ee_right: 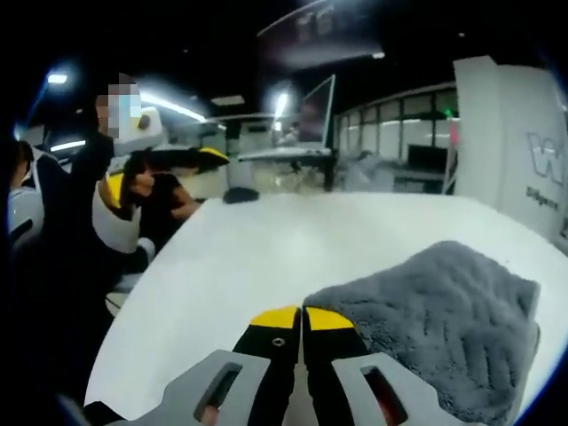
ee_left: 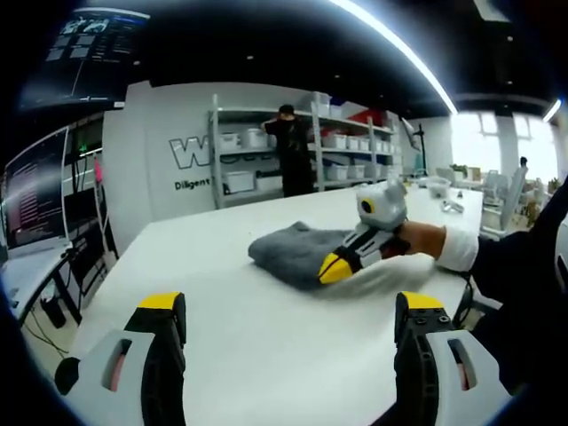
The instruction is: Open the folded towel by lifting each exposed corner and separating the folded layers until the towel lies flat within the target outline without major curled edges
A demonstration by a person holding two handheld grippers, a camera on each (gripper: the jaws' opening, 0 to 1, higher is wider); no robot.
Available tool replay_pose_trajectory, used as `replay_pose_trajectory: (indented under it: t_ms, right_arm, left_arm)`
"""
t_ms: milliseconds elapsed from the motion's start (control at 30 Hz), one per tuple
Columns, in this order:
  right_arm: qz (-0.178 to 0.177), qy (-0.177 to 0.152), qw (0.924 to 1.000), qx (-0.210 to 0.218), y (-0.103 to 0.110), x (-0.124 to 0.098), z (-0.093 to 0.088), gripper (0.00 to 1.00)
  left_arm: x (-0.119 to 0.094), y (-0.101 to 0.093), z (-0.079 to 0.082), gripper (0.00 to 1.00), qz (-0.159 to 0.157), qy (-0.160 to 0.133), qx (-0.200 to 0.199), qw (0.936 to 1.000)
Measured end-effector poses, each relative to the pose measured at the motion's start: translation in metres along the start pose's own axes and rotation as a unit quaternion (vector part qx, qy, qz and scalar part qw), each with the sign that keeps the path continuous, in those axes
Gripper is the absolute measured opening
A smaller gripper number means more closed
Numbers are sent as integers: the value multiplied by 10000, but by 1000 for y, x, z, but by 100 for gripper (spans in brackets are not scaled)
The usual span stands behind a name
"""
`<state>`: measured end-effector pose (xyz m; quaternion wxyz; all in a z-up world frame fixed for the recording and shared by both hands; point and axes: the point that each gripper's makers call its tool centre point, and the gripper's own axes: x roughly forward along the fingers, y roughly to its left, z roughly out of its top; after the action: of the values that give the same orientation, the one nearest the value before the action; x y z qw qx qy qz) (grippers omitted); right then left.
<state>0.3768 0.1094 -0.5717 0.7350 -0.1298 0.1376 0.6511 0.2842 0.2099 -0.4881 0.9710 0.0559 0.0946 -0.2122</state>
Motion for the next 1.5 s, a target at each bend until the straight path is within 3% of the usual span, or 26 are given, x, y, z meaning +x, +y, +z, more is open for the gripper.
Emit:
replay_pose_trajectory:
  t_ms: [333, 600, 900, 1167, 1500]
  right_arm:
    - [-13, 71, 9992, -396, 2, -7, -2, 4]
    - [-106, -32, 9990, -432, -6, -24, -1, 6]
    - [-183, -87, 9959, -884, -7, -34, 4, 18]
    - [-457, -288, 9947, -872, -23, -53, 6, 27]
    - [-686, -247, 9931, -920, -35, -65, 2, 40]
  left_arm:
    - [4, -1, -2, 94, -31, -9, -2, 10000]
    - [10, 5, -7, 94, 57, -5, -101, 9999]
    - [15, 4, -7, 92, 62, -81, -129, 9999]
    - [23, 7, -10, 91, 137, -124, -152, 9997]
    - [32, 11, -14, 90, 187, -85, -151, 9997]
